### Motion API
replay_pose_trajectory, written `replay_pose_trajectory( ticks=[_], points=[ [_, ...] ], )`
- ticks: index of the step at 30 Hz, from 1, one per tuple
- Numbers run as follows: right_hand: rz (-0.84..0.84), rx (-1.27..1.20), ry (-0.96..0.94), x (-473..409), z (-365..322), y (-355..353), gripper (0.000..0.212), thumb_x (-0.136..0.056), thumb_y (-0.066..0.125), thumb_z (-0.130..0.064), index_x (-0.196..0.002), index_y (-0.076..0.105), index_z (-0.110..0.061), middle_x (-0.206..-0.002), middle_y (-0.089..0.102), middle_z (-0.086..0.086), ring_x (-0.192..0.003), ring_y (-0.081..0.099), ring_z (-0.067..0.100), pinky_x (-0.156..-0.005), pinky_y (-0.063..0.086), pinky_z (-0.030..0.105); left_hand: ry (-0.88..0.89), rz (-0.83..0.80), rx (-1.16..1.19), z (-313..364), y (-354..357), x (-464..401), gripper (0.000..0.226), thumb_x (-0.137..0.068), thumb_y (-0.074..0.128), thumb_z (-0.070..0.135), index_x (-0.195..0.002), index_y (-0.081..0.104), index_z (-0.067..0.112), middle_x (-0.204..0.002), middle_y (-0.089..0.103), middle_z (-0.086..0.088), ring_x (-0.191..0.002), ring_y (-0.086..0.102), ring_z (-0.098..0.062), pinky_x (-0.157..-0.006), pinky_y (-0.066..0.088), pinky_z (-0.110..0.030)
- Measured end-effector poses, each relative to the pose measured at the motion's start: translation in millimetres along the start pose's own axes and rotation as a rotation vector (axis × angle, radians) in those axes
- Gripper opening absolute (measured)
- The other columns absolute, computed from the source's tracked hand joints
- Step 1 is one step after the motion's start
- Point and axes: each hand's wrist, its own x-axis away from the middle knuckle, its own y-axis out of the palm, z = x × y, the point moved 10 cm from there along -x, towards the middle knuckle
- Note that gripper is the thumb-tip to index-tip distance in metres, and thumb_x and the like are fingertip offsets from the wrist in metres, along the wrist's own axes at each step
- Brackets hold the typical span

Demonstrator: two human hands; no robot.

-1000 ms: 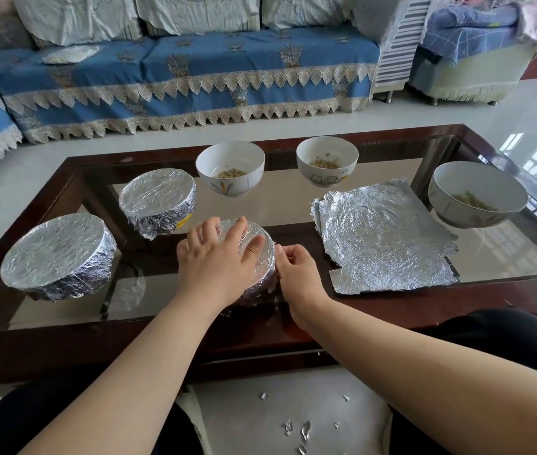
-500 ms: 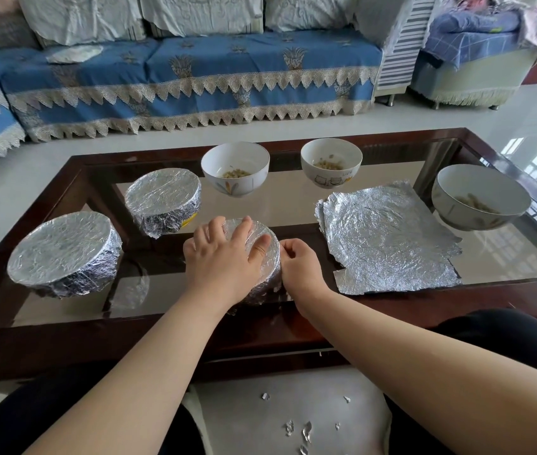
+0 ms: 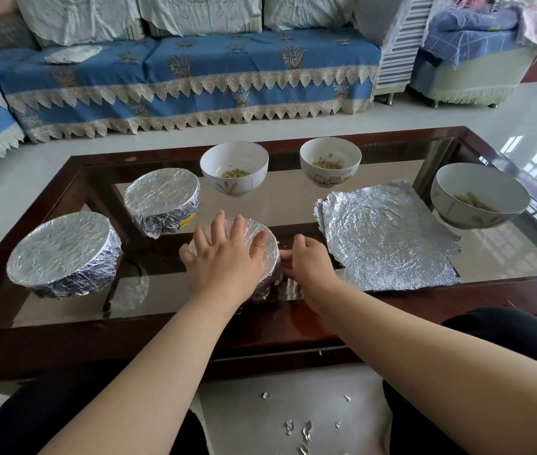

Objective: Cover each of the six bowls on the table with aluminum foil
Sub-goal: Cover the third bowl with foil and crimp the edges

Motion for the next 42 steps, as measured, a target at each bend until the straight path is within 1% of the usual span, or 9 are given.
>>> replay_pose_trajectory(
  ticks=[3,6,11,15,19,25,33,38,42],
  points=[
    [-0.04,0.116,-0.083,16.0,-2.6,3.6,0.045,-0.092,0.033,-0.062,-0.104,0.051,-0.023,-0.093,0.068,-0.005,-0.099,0.062,0.02,-0.098,0.046,0.043,-0.012,-0.063,0.011,-0.2,0.6,-0.5,0.077,-0.091,0.004,0.072,-0.158,0.007,0.033,-0.167,0.008,-0.001,-0.15,0.006,-0.033,-0.113,0.018,-0.06],
    [-0.087,0.186,-0.231,34.3,-8.0,7.6,0.035,-0.103,0.031,-0.042,-0.116,0.05,-0.017,-0.099,0.055,-0.014,-0.097,0.052,0.003,-0.085,0.037,0.018,0.018,-0.13,0.028,-4.4,-5.5,-2.1,0.074,-0.09,0.003,0.074,-0.157,0.004,0.042,-0.167,0.01,0.002,-0.149,0.01,-0.032,-0.11,0.024,-0.055],
    [-0.005,0.195,-0.383,38.5,-2.3,9.0,0.031,-0.104,0.037,-0.024,-0.124,0.059,-0.017,-0.121,0.057,-0.006,-0.12,0.046,0.004,-0.104,0.034,0.017,0.084,-0.032,-0.076,-9.5,-10.6,-2.8,0.065,-0.095,0.007,0.069,-0.154,0.02,0.045,-0.159,0.028,-0.001,-0.14,0.025,-0.034,-0.108,0.027,-0.049],
    [0.064,0.067,-0.273,37.6,6.7,0.8,0.022,-0.101,0.046,-0.027,-0.116,0.057,-0.015,-0.103,0.061,-0.013,-0.097,0.056,-0.002,-0.081,0.038,0.003,0.107,0.074,-0.035,-6.2,-6.6,-2.1,0.083,-0.084,-0.005,0.072,-0.151,0.034,0.041,-0.152,0.035,-0.013,-0.141,0.029,-0.033,-0.113,0.025,-0.048],
    [0.125,0.048,-0.213,33.4,12.9,-2.1,0.023,-0.1,0.048,-0.034,-0.1,0.058,-0.014,-0.088,0.06,-0.009,-0.079,0.054,0.0,-0.07,0.039,0.014,0.104,0.091,-0.003,-8.1,-7.3,-3.1,0.085,-0.083,-0.006,0.071,-0.15,0.036,0.04,-0.152,0.035,-0.013,-0.141,0.029,-0.032,-0.113,0.025,-0.048],
    [0.18,0.004,-0.141,25.6,16.3,-3.1,0.022,-0.099,0.05,-0.032,-0.096,0.057,-0.012,-0.084,0.059,-0.003,-0.076,0.054,0.011,-0.077,0.045,0.028,0.073,0.078,0.018,-9.1,-4.5,-3.3,0.061,-0.098,0.015,0.062,-0.151,0.036,0.038,-0.153,0.034,-0.014,-0.142,0.028,-0.033,-0.112,0.024,-0.049],
    [0.186,0.001,-0.097,13.9,16.4,-3.8,0.004,-0.095,0.057,-0.015,-0.098,0.06,-0.015,-0.083,0.062,-0.002,-0.069,0.056,0.008,-0.065,0.045,0.015,0.054,0.067,0.021,-8.9,-5.7,-1.7,0.064,-0.096,0.013,0.062,-0.15,0.037,0.038,-0.155,0.033,-0.011,-0.142,0.027,-0.032,-0.112,0.024,-0.049],
    [0.108,-0.007,-0.046,11.2,14.0,-3.6,0.017,-0.1,0.04,-0.031,-0.1,0.053,-0.021,-0.079,0.071,-0.012,-0.094,0.065,0.014,-0.096,0.049,0.04,-0.036,-0.073,0.096,-11.1,-3.7,-3.2,0.064,-0.098,0.011,0.066,-0.153,0.029,0.039,-0.164,0.014,-0.005,-0.148,0.01,-0.031,-0.116,0.015,-0.051],
    [0.001,0.19,-0.168,17.6,-12.2,0.6,0.042,-0.103,0.032,-0.042,-0.101,0.06,-0.012,-0.09,0.062,-0.004,-0.093,0.059,0.016,-0.094,0.045,0.038,-0.031,-0.27,0.211,-16.0,-6.1,-3.3,0.069,-0.095,0.014,0.072,-0.156,0.02,0.041,-0.167,0.003,0.001,-0.151,0.0,-0.027,-0.119,0.009,-0.049]
  ],
)
